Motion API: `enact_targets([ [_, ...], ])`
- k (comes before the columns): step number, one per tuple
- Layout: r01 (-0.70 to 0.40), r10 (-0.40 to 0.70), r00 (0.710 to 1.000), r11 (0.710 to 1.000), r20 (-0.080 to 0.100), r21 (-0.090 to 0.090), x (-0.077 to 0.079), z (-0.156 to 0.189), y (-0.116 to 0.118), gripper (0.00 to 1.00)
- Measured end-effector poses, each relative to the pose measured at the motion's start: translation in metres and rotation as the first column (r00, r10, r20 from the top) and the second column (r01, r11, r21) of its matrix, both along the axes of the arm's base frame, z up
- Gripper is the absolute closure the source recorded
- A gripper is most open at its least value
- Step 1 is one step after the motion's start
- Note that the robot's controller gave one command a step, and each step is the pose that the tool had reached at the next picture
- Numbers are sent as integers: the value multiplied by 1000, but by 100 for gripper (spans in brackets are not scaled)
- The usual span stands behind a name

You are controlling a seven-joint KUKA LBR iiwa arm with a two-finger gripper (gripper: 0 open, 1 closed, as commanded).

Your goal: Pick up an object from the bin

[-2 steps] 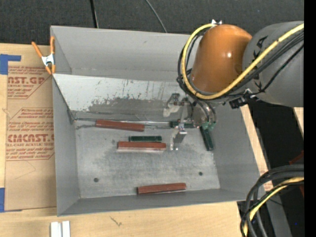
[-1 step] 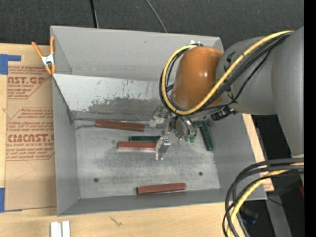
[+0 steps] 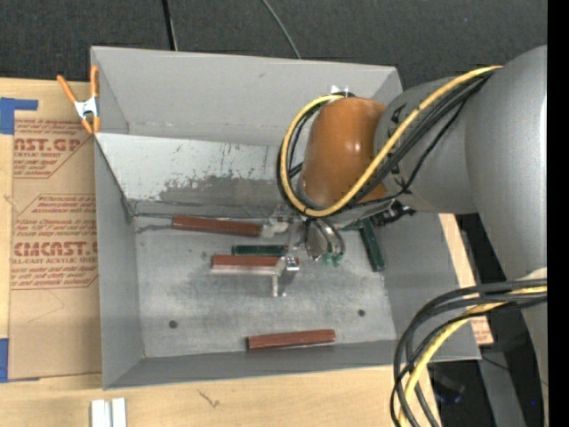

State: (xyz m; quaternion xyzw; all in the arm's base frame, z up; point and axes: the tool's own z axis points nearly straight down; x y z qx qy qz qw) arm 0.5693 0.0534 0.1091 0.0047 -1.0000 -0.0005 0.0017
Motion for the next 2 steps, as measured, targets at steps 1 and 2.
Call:
enact_targets([
  [1, -8, 8, 1000, 1000, 6, 0, -8, 28, 5, 0],
  [2, 47, -47, 999, 999, 13, 2, -7, -37, 9, 0],
])
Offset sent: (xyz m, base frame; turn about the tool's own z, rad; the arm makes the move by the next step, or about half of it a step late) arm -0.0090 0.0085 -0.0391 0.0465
